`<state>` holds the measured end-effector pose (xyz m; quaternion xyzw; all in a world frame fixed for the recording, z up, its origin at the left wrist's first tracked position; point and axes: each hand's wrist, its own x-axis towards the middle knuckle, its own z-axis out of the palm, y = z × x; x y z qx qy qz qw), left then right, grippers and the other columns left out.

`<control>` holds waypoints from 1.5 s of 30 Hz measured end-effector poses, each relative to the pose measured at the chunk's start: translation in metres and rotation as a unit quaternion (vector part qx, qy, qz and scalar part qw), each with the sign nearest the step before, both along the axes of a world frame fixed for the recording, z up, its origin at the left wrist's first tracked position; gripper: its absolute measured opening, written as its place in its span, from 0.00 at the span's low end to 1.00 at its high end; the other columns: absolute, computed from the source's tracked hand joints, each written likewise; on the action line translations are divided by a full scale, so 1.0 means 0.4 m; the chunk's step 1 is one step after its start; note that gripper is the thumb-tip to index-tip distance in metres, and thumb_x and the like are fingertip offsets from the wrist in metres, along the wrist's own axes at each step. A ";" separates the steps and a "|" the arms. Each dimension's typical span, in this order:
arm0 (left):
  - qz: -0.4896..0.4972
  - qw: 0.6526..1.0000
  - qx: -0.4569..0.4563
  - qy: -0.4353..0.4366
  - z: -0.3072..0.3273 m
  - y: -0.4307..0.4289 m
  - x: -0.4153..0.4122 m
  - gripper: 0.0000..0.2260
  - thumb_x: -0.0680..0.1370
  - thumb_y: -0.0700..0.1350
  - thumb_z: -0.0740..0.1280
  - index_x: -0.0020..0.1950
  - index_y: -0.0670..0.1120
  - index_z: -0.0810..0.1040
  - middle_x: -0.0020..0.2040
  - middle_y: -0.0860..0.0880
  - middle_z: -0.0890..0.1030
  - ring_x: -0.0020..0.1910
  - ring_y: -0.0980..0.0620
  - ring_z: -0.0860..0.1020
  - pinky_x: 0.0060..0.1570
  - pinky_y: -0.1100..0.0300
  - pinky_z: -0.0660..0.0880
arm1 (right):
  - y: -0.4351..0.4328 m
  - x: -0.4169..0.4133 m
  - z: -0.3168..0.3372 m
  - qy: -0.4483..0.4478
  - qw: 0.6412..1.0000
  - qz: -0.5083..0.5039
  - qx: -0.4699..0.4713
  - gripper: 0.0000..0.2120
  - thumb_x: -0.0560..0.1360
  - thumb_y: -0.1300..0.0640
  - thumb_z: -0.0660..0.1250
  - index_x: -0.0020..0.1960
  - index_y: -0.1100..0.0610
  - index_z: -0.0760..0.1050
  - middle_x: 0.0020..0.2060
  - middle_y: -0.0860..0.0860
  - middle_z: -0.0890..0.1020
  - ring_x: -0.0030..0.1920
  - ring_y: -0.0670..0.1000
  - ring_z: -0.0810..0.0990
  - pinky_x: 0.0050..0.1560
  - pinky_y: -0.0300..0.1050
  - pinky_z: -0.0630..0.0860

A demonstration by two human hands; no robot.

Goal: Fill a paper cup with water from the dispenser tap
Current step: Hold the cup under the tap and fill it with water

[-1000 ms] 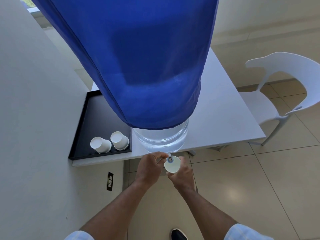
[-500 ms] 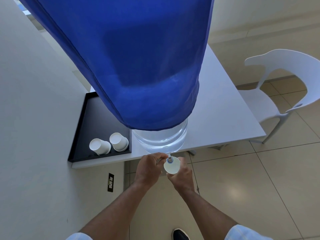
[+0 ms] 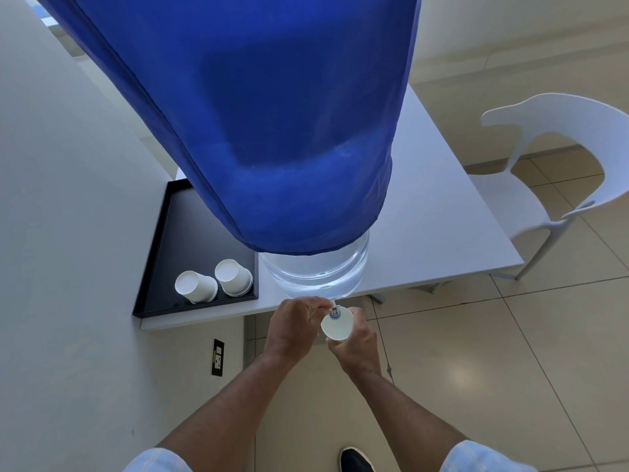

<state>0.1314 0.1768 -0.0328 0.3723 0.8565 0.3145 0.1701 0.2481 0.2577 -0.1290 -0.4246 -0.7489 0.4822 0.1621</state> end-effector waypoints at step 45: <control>-0.056 0.983 0.031 0.173 -0.068 -0.045 0.030 0.06 0.74 0.47 0.81 0.49 0.54 0.89 0.58 0.62 0.88 0.53 0.58 0.87 0.45 0.55 0.86 | 0.013 0.019 -0.023 -0.012 1.000 -0.008 -0.003 0.27 0.67 0.57 0.81 0.62 0.50 0.73 0.45 0.44 0.80 0.43 0.46 0.79 0.34 0.28 0.72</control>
